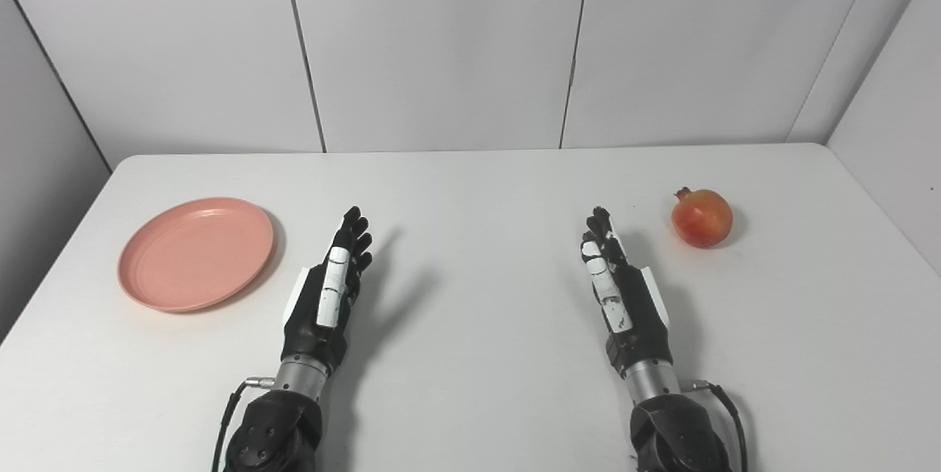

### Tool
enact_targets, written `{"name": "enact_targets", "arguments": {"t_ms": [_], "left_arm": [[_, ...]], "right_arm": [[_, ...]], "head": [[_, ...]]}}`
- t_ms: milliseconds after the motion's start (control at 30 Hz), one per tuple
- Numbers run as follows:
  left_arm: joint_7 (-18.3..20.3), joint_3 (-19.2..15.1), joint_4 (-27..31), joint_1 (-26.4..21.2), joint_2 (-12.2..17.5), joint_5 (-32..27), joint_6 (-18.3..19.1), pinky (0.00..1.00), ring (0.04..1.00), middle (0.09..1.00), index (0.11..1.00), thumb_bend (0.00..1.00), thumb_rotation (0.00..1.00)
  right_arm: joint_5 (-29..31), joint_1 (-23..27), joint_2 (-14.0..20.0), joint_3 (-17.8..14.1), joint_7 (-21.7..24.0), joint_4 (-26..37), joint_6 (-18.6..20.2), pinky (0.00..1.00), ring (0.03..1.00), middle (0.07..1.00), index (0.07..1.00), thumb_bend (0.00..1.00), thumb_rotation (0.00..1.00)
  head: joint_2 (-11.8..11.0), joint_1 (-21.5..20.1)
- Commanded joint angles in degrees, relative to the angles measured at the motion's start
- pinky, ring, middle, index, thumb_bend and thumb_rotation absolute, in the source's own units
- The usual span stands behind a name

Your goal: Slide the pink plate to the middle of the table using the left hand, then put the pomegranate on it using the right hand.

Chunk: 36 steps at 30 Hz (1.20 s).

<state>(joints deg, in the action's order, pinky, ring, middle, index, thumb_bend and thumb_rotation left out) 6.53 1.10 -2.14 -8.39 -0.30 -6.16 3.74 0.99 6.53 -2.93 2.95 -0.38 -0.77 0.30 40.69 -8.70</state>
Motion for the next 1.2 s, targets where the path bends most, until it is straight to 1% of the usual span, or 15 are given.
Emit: {"name": "enact_targets", "arguments": {"t_ms": [0, 233, 267, 367, 633, 867, 1167], "left_arm": [[0.3, -0.1, 1.1, -2.5, 0.2, -0.4, -1.0, 1.00, 1.000, 1.000, 1.000, 0.68, 1.00], [0.1, -0.2, 1.2, -2.5, 0.1, -0.4, -0.9, 1.00, 1.000, 1.000, 1.000, 0.68, 1.00], [0.1, -0.2, 1.2, -2.5, 0.0, -0.5, -0.8, 1.00, 1.000, 1.000, 1.000, 0.68, 1.00], [0.0, -0.1, 1.3, -2.5, 0.1, -0.2, -0.8, 1.00, 1.000, 1.000, 1.000, 0.67, 1.00], [0.1, -0.2, 1.4, -2.4, 0.1, -0.5, -0.5, 1.00, 1.000, 1.000, 1.000, 0.67, 1.00], [0.1, 0.0, 1.1, -2.5, 0.4, 0.2, -1.0, 1.00, 1.000, 1.000, 1.000, 0.68, 1.00], [0.2, -0.1, 1.3, -2.4, 0.3, -0.2, -0.7, 1.00, 1.000, 1.000, 1.000, 0.68, 1.00]], "right_arm": [[0.1, 1.8, -0.1, 0.0, 0.5, 1.9, -0.7, 1.00, 1.000, 1.000, 1.000, 0.74, 0.87], [0.0, 1.7, 0.0, 0.1, 0.6, 1.9, -0.5, 1.00, 1.000, 1.000, 1.000, 0.72, 0.88], [0.2, 1.7, -0.1, 0.1, 0.7, 2.0, -0.5, 1.00, 1.000, 1.000, 1.000, 0.72, 0.87], [0.2, 1.8, -0.1, 0.1, 0.6, 2.0, -0.3, 1.00, 1.000, 1.000, 1.000, 0.72, 0.86], [-0.6, 1.9, 0.1, 0.3, 0.5, 2.0, -0.3, 1.00, 1.000, 1.000, 1.000, 0.72, 0.89], [0.3, 1.8, -0.1, 0.1, 0.6, 2.0, -0.3, 1.00, 1.000, 1.000, 1.000, 0.74, 0.86], [-0.2, 1.8, 0.3, 0.4, 0.7, 2.0, -0.3, 1.00, 1.000, 1.000, 1.000, 0.73, 0.88]], "head": [[0.0, 0.1], [0.0, 0.1], [0.0, 0.1], [0.0, 0.1], [-0.1, 0.1], [0.0, 0.1], [0.2, 0.1]]}}
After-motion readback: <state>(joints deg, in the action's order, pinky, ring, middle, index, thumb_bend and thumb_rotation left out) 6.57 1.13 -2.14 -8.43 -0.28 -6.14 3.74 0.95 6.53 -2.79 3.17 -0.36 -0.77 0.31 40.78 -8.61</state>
